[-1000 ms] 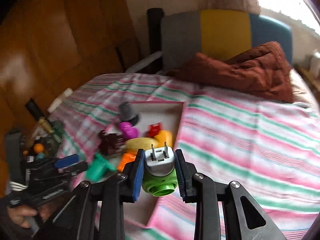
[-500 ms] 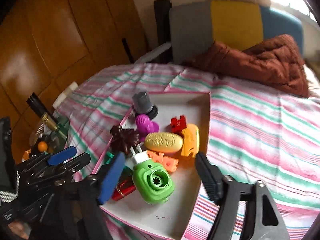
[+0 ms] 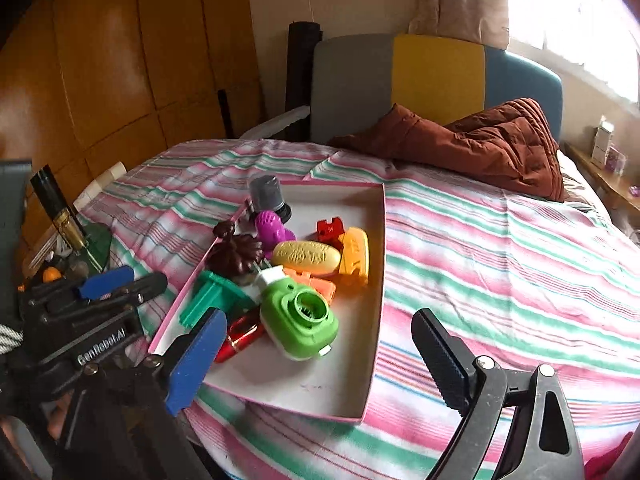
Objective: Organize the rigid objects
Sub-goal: 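Lower lime green toy onto tray and open right gripper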
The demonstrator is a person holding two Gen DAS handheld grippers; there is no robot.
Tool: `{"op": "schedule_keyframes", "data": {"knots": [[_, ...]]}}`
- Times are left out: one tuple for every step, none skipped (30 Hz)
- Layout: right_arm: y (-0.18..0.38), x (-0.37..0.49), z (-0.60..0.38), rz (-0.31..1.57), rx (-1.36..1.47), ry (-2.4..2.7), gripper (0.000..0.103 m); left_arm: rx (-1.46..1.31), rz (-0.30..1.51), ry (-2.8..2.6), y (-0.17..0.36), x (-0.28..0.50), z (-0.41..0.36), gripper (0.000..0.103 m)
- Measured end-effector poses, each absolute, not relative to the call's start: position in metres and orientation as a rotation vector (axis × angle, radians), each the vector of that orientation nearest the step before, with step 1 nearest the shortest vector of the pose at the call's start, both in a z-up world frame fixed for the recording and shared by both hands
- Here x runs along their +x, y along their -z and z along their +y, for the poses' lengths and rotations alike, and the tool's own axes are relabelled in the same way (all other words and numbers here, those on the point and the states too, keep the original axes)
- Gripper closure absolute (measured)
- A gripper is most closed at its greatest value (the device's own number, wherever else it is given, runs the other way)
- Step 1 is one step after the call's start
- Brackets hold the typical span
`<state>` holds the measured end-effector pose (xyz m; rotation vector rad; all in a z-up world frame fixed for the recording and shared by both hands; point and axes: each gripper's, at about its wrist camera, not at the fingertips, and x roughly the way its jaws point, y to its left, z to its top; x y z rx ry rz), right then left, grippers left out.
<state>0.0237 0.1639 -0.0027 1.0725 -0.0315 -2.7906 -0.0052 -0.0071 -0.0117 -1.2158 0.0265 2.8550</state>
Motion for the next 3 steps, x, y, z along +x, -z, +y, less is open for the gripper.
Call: {"op": "schedule_keyframes", "data": {"knots": [[0.0037,0.0242,0.1636,-0.033,1.078,2.787,0.009,-1.207,0.037,-2.867,0.0103,-0.0045,-0.0075,0.063],[0.0043,0.0247,0.1636,-0.035,1.080,2.786,0.009,-1.203,0.036,-2.871,0.0096,-0.0045,-0.0080,0.063],[0.0045,0.0251,0.1640,-0.037,1.079,2.789,0.009,-1.203,0.029,-2.865,0.0087,-0.0043,-0.0087,0.063]]}}
